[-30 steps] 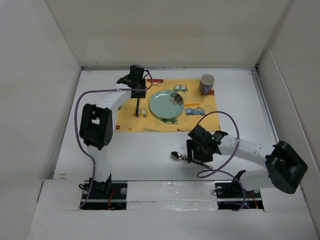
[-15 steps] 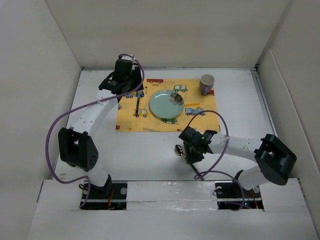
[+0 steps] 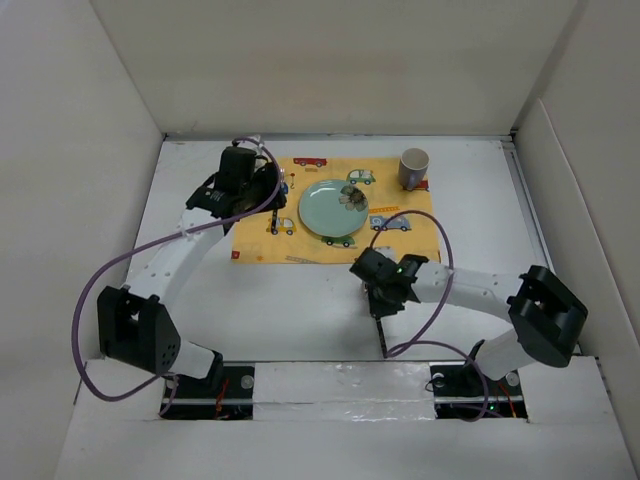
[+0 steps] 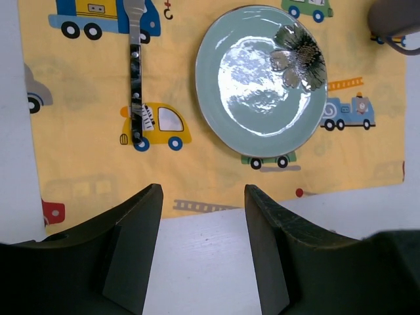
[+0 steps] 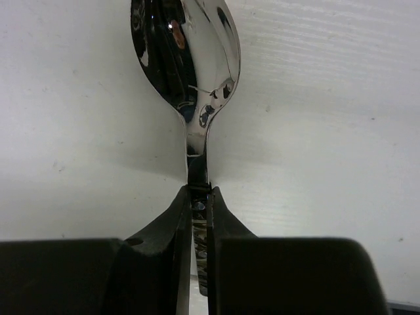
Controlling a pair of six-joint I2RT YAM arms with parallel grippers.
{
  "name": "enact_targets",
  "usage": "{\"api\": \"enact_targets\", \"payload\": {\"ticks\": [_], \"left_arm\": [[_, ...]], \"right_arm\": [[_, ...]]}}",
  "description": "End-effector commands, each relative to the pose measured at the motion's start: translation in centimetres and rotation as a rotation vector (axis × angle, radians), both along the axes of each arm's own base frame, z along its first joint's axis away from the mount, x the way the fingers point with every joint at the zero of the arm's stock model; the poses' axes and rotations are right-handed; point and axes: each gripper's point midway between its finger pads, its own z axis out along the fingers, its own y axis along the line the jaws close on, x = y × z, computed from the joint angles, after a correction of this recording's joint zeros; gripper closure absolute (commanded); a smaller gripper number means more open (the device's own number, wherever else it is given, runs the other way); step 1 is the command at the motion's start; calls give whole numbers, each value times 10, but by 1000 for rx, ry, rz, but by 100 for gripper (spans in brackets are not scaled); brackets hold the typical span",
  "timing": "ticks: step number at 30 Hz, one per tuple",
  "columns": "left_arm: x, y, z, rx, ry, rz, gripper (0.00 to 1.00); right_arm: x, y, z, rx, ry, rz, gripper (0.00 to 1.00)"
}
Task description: Set the dinner table for one person
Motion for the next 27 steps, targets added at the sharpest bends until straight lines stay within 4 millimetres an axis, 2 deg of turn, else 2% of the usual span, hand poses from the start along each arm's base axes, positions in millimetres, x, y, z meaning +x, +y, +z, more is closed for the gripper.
{"api": "enact_targets", "payload": {"ticks": [1,3,4,6,7,8,9,10,11,12,13,14,15,16,17,18,19,22,23,25,26,27], "left_arm": [[-10,-7,33,-80,-95,-26,51],[-16,-5,35,-82,-102,-30,51],[-19,-5,34,-85,-100,-37,51],[-24,-5,32,-85,-99,-50,51],[-25,-6,30,-85,-95,-57,51],[-28,-5,27,-81,-89,-65,51],[-29,-5,26,-81,-87,-69,51],[-30,-5,24,-80,-84,-71,51],[-33,-6,22,-83,-83,-80,51],[-35,-8,21,-91,-79,-92,51],[-36,-9,20,-95,-78,-97,51],[-37,-9,20,-99,-78,-102,51],[-39,-12,19,-112,-73,-116,51],[-39,-12,19,-112,-73,-116,51],[-40,-13,19,-114,-73,-119,51],[-40,-13,19,-116,-73,-121,51],[-41,-13,19,-115,-72,-122,51],[-41,-12,21,-104,-77,-131,51],[-42,-12,20,-99,-71,-131,51],[-42,-11,19,-92,-68,-132,50],[-41,-11,18,-88,-63,-134,51],[-41,-12,18,-89,-61,-136,51]], "right_arm": [[47,4,58,46,-146,-31,100],[66,0,75,44,-171,-31,100],[91,-4,94,53,-220,-38,100],[115,-10,102,37,-241,-47,100],[134,-20,107,25,-255,-57,100],[154,-16,124,51,-297,-64,100],[168,-18,115,28,-283,-72,100],[186,-29,117,14,-291,-93,100],[205,-26,131,34,-327,-103,100],[219,-26,119,17,-308,-108,100],[231,-26,119,19,-316,-101,100],[251,-28,132,37,-351,-122,100],[269,-24,113,18,-324,-113,100],[269,-24,113,15,-324,-108,100],[278,-28,112,6,-324,-120,100],[290,-24,119,11,-350,-119,100],[298,-28,104,-13,-324,-125,100],[318,-30,104,-8,-340,-145,100],[322,-27,94,-11,-324,-139,100],[333,-27,94,-8,-336,-145,100],[334,-27,81,-22,-312,-147,100],[338,-32,79,-28,-310,-157,100]]}}
